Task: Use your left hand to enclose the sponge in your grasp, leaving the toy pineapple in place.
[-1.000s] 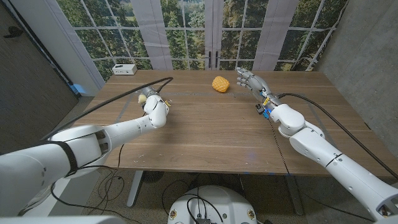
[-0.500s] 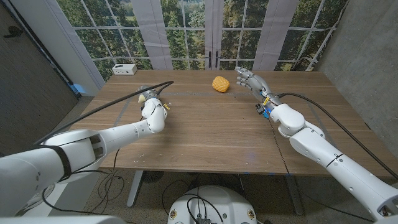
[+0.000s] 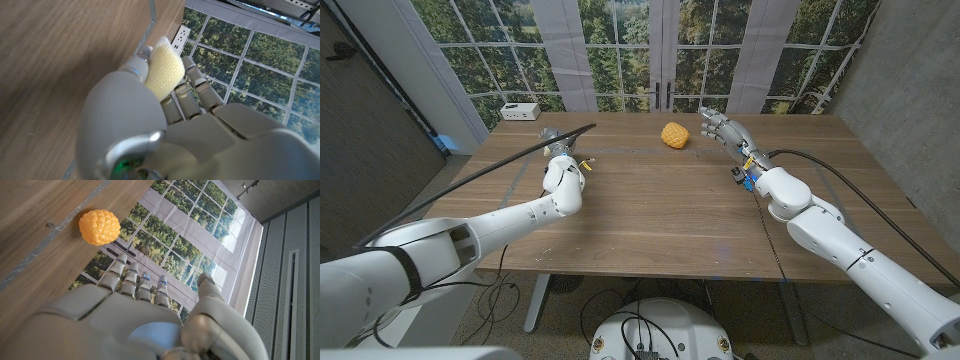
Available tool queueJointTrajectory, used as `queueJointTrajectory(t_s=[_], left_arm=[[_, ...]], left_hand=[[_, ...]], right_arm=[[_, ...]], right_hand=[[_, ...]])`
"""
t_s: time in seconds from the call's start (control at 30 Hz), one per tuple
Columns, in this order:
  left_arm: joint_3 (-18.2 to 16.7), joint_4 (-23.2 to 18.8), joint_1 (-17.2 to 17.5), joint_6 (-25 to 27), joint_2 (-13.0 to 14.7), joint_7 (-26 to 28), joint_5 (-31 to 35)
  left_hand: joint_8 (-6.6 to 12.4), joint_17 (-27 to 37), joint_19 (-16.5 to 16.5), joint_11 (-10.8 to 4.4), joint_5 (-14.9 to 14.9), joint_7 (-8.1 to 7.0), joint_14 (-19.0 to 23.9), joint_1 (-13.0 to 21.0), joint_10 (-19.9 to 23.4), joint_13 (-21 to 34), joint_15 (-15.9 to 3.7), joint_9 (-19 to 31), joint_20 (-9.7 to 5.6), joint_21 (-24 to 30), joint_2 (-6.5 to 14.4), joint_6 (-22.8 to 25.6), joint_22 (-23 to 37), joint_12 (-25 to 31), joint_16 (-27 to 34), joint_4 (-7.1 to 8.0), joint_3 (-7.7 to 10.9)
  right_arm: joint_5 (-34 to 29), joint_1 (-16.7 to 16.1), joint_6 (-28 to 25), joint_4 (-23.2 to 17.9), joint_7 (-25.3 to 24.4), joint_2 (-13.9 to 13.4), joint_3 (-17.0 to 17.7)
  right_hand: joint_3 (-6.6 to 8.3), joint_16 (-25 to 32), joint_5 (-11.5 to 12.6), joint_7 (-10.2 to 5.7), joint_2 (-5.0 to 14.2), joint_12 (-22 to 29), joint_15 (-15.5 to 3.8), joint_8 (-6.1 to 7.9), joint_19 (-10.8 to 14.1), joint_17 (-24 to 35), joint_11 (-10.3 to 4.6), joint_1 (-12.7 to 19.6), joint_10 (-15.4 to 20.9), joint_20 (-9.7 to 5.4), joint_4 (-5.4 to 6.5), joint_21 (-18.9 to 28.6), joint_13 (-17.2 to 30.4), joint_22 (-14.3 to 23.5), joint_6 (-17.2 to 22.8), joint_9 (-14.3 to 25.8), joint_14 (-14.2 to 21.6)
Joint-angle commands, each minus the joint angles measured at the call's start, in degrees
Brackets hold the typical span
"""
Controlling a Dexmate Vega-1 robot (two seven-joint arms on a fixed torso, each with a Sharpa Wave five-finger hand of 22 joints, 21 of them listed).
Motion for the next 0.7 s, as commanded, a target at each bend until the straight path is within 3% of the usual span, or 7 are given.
queueJointTrajectory(t_s=[0.03,0.3,0.47,0.7], left_arm=[[-6.9,-9.7,4.6,1.5,2.8,4.0,-2.8],[-11.1,-14.9,7.3,0.8,3.8,5.6,-5.6],[-15.8,-18.5,10.1,-0.1,3.7,9.7,-11.9],[-18.9,-21.5,11.8,-1.0,4.0,12.7,-17.9]], left_hand=[[0.43,0.2,0.5,-3.42,-0.2,0.26,0.6,0.4,3.7,0.4,-7.50,0.1,-0.26,0.3,0.4,2.9,0.3,0.5,0.4,0.07,-0.34],[0.55,0.3,0.6,-3.40,-0.2,0.33,0.8,0.8,3.7,0.8,-7.52,0.1,-0.26,0.5,0.4,3.0,0.4,0.6,0.5,0.12,-0.74],[0.62,0.4,0.7,-3.42,-0.2,0.49,0.9,1.1,3.8,1.0,-7.52,0.2,-0.28,0.7,0.4,3.0,0.4,0.6,0.6,0.15,-1.01],[0.63,0.5,1.0,-3.42,-0.2,0.56,1.1,1.4,3.8,1.3,-7.49,0.2,-0.36,1.0,0.5,2.9,0.4,0.7,0.8,0.24,-1.37]], right_arm=[[-0.2,-0.7,-0.2,-0.9,-0.2,-0.5,0.3],[-0.3,-1.0,-0.2,-1.2,-0.4,-0.5,0.4],[-0.4,-1.2,-0.2,-1.4,-0.5,-0.6,0.4],[-0.5,-1.4,-0.1,-1.7,-0.5,-0.7,0.4]], right_hand=[[0.12,0.2,0.2,-0.14,0.05,0.1,0.08,-0.03,0.4,0.3,0.13,0.5,0.5,-0.08,-0.30,0.1,0.3,0.2,0.4,0.1,0.4],[0.15,0.1,0.2,-0.11,0.04,0.1,-0.04,-0.04,0.4,0.3,0.17,0.5,0.5,-0.07,-0.33,0.1,0.3,0.2,0.4,0.1,0.4],[0.15,0.1,0.2,-0.13,0.07,0.1,-0.03,-0.03,0.4,0.3,0.18,0.5,0.5,-0.08,-0.30,0.1,0.3,0.2,0.4,0.1,0.4],[0.19,0.1,0.2,-0.12,0.12,0.0,0.01,-0.04,0.4,0.3,0.18,0.5,0.5,-0.05,-0.33,0.1,0.3,0.2,0.4,0.1,0.4]])
